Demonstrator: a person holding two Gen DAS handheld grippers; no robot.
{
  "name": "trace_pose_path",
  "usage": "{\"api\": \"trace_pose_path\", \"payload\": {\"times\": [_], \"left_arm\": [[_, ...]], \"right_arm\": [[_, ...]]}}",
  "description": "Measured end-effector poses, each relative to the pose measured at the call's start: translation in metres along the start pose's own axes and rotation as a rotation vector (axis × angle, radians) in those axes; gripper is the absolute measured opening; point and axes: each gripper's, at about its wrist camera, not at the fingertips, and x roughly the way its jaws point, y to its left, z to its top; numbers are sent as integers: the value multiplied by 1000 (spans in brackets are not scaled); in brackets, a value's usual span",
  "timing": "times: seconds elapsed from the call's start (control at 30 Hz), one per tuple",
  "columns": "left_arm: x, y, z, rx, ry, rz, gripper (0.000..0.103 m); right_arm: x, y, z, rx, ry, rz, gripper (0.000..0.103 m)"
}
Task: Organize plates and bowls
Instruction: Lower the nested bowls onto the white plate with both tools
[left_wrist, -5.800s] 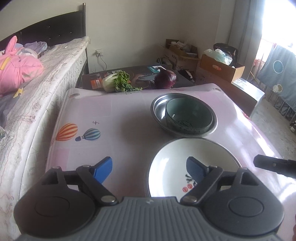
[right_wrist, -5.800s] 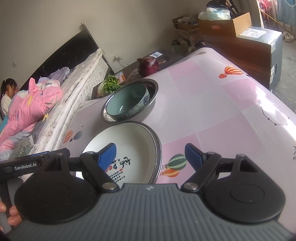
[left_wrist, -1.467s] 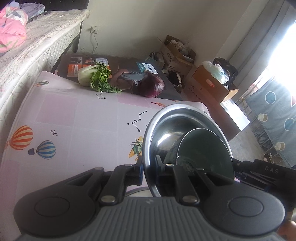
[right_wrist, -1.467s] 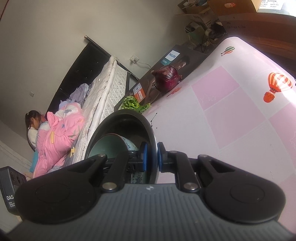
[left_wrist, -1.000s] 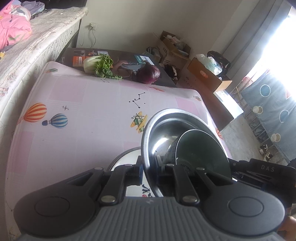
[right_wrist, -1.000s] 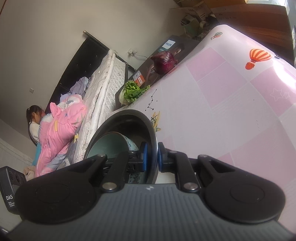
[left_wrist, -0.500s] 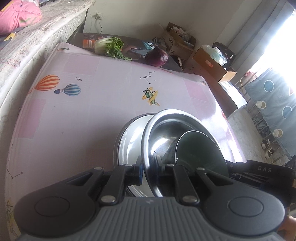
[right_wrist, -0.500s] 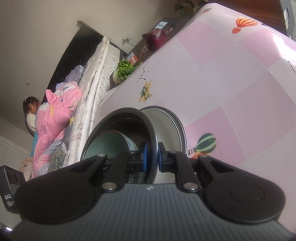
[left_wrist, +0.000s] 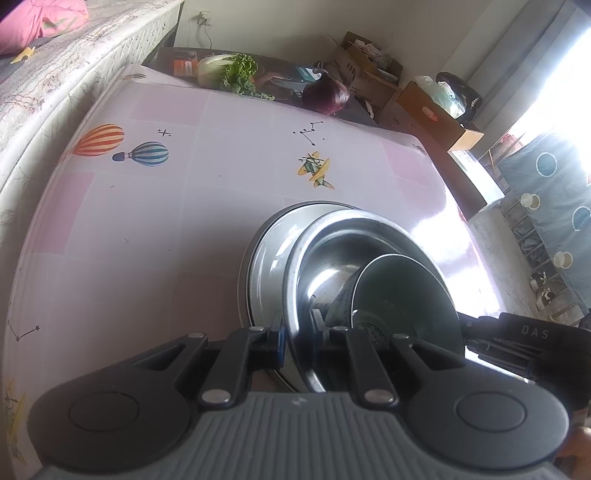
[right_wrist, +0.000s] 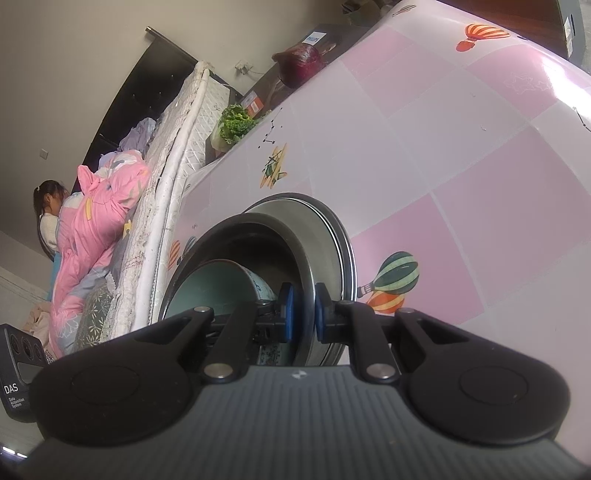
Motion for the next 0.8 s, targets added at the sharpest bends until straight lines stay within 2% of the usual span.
{"api": "trace_pose_path", "payload": {"times": [0.4, 0.8], "left_arm": [[7, 3, 1, -8, 14, 12, 13], [6, 0, 2, 18, -6, 23, 16]], "right_arm": [[8, 6, 0, -37, -7, -32, 12], [12, 11, 4, -81, -29, -71, 12]]}}
